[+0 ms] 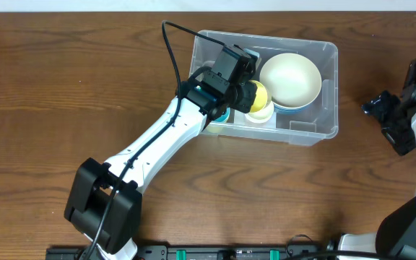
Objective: Pack container
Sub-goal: 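Grasp the yellow cup and carry it into the bin onto the white cup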
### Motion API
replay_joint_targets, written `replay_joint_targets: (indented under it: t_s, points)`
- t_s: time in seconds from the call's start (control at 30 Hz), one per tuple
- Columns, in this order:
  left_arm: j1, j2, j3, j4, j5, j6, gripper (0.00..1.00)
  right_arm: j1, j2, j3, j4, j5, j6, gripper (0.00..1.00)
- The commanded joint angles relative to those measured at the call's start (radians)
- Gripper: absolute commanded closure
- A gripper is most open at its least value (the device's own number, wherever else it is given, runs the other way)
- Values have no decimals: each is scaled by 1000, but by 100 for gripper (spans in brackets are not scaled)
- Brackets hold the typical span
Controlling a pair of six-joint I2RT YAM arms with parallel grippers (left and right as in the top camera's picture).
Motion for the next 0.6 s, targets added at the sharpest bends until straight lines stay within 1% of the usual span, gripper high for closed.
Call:
replay_joint_targets:
  t_s: [0.0, 0.13, 0.17, 0.2, 0.5, 0.57]
  points:
    - [2, 10, 6, 2, -12, 13, 83, -3, 0, -3, 1, 8, 13, 1]
    - [2, 10, 6, 2, -12, 13, 83, -3, 0, -3, 1, 8, 13, 1]
    - [2, 10, 6, 1, -12, 13, 78, -3, 0, -3, 1, 8, 13, 1]
    - [2, 10, 6, 2, -12, 13, 77, -3, 0, -3, 0, 8, 13, 1]
    - [2, 10, 6, 1, -12, 13, 76, -3, 0, -3, 1, 8, 13, 1]
    - [2, 10, 6, 2, -12, 13, 62, -3, 0, -3, 1, 8, 13, 1]
